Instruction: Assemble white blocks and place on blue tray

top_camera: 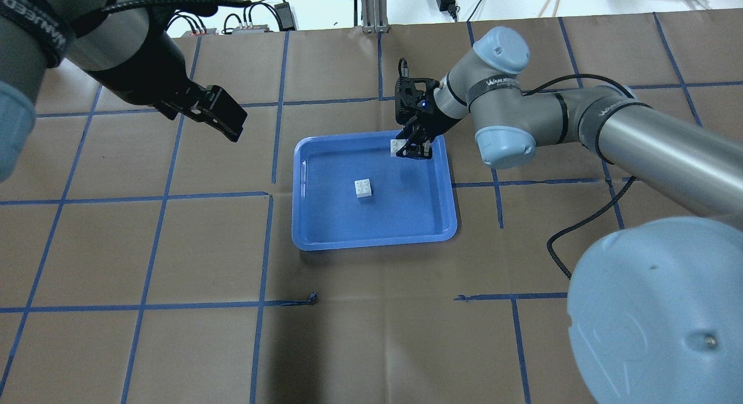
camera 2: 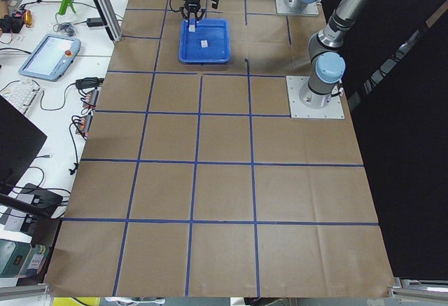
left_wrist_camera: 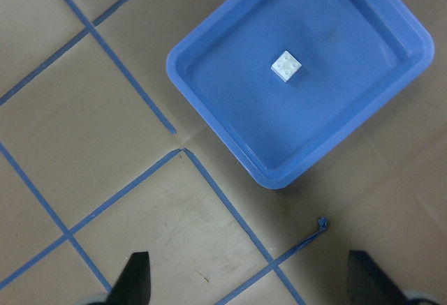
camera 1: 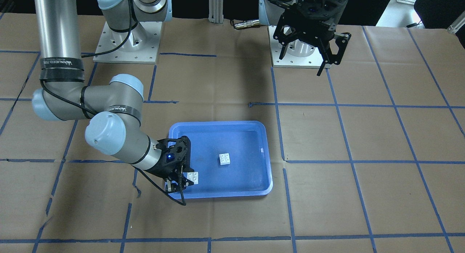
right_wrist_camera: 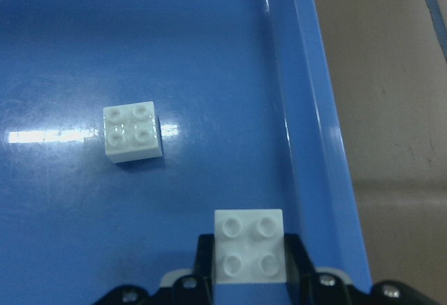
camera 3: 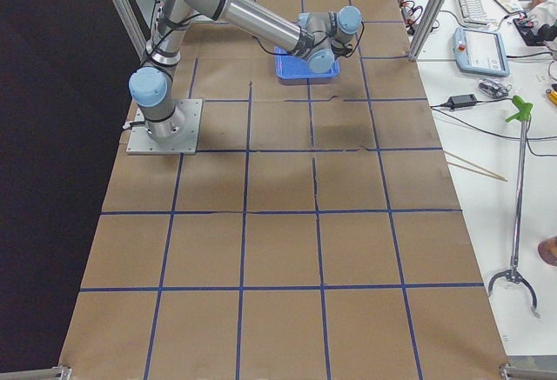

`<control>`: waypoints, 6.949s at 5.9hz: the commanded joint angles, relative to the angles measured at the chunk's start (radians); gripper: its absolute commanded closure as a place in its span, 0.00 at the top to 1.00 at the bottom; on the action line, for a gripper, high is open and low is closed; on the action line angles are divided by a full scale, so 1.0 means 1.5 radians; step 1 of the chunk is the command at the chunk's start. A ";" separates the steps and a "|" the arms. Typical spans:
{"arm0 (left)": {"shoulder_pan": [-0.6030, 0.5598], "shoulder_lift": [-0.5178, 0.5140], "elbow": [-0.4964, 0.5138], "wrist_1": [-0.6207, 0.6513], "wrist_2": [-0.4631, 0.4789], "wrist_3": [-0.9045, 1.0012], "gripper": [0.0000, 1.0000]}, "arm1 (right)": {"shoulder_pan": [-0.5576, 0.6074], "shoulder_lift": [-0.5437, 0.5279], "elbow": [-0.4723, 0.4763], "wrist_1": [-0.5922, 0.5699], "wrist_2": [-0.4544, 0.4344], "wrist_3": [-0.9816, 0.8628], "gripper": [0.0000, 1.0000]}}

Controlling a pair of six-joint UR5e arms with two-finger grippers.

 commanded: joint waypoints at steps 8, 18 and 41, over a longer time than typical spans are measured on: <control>0.054 0.013 -0.012 -0.005 0.000 -0.167 0.99 | 0.041 -0.001 0.057 -0.051 0.000 0.028 0.26; 0.059 0.007 -0.015 -0.004 0.003 -0.087 0.99 | 0.043 -0.002 0.073 -0.065 0.002 0.029 0.26; 0.071 0.002 -0.015 -0.038 -0.006 -0.081 0.99 | 0.045 -0.001 0.074 -0.074 0.005 0.037 0.61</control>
